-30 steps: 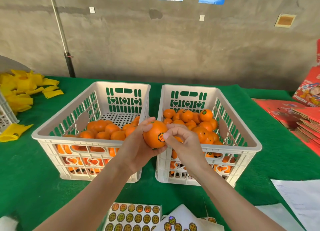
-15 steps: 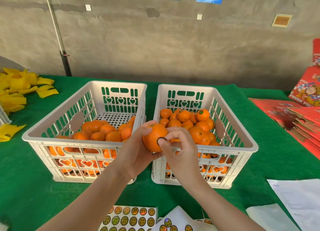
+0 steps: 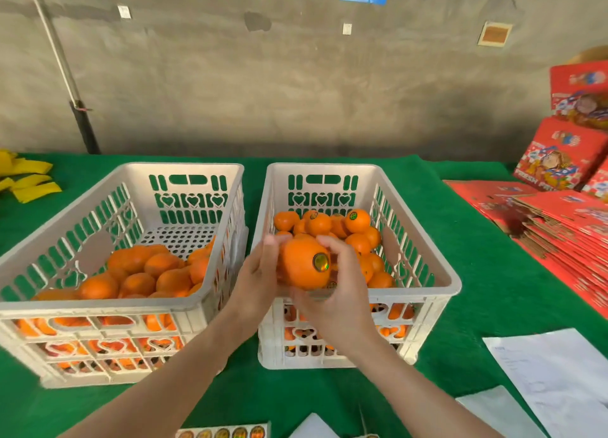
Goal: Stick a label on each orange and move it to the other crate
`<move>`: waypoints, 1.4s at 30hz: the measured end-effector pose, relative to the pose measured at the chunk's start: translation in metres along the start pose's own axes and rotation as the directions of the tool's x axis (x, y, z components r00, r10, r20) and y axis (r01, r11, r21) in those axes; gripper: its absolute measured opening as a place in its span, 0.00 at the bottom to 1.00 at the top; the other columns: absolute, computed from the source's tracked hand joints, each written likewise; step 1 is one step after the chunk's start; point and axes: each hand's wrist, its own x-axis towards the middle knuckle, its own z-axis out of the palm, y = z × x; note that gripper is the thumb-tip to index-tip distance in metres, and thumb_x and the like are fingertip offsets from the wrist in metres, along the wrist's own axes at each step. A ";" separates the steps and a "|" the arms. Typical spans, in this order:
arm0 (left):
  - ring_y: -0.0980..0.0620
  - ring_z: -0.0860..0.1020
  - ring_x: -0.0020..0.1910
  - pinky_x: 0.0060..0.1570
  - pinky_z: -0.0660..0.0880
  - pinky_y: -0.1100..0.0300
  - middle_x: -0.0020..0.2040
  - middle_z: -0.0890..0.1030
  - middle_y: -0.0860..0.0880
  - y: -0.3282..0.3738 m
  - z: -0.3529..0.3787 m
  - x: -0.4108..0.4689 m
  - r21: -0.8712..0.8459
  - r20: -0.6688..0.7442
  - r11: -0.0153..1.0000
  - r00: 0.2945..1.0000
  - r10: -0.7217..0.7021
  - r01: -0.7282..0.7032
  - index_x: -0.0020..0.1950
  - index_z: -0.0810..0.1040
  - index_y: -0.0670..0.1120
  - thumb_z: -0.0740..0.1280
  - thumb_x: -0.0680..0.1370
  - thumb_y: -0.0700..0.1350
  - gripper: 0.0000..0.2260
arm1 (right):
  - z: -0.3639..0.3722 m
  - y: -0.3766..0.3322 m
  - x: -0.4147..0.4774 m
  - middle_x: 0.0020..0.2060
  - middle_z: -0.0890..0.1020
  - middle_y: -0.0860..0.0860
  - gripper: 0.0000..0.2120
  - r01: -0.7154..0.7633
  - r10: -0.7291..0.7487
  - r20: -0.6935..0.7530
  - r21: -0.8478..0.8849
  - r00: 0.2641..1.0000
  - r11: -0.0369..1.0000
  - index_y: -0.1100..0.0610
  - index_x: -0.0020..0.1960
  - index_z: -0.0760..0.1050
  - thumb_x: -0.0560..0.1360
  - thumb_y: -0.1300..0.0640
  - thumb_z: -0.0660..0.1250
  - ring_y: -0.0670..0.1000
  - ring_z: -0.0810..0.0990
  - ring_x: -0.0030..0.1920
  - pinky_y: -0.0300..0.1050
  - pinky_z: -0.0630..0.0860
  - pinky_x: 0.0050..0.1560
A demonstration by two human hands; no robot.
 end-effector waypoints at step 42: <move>0.52 0.73 0.54 0.58 0.65 0.73 0.53 0.76 0.45 -0.056 0.002 -0.061 0.626 -0.002 0.643 0.823 0.568 -0.442 0.55 0.77 0.37 0.65 0.75 0.34 0.09 | 0.027 0.096 -0.097 0.58 0.70 0.54 0.13 0.115 0.523 0.818 -0.559 0.241 0.821 0.55 0.56 0.77 0.72 0.58 0.71 0.56 0.66 0.63 0.53 0.64 0.65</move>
